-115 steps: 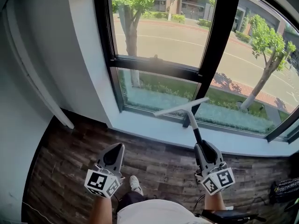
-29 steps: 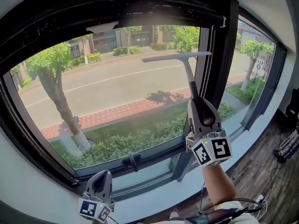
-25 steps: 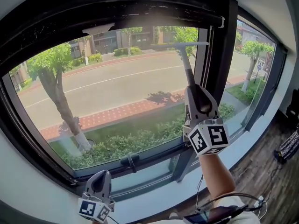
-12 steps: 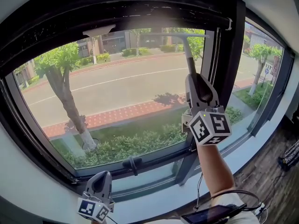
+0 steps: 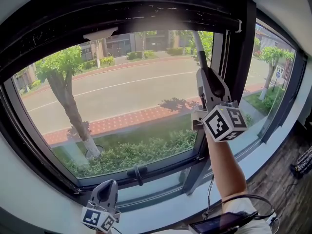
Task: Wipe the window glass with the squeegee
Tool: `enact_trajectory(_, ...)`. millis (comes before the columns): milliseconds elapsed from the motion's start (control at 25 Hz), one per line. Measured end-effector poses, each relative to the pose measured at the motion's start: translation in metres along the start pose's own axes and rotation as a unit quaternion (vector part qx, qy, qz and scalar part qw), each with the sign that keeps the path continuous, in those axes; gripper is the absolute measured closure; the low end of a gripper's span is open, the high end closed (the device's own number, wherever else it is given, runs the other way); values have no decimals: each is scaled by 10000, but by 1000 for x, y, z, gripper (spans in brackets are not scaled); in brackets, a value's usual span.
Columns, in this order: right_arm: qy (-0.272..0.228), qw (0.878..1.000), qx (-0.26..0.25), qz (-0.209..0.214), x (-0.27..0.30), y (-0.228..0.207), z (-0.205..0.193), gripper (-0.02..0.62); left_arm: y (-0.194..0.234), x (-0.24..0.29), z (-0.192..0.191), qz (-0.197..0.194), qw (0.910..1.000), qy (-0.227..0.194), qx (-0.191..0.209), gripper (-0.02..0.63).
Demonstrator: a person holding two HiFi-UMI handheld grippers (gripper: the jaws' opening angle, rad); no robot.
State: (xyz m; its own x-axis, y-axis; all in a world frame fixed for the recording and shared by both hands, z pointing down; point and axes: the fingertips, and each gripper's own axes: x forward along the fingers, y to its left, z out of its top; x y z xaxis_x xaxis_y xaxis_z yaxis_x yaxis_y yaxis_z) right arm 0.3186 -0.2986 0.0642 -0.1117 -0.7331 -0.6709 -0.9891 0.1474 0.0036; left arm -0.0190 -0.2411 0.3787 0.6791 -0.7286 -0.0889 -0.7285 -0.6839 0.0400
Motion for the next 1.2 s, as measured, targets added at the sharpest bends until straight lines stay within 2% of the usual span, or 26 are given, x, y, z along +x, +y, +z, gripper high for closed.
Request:
enact_trajectory(320,-29,9999,-117,117,-1,-4,-13,495,0,3,-7,27,10000,60,-73,588)
enact_trajectory(1200,420,9986,-309,31,-46,-3,-51,495,-7,6,-19,-48,9997,149,-207,588)
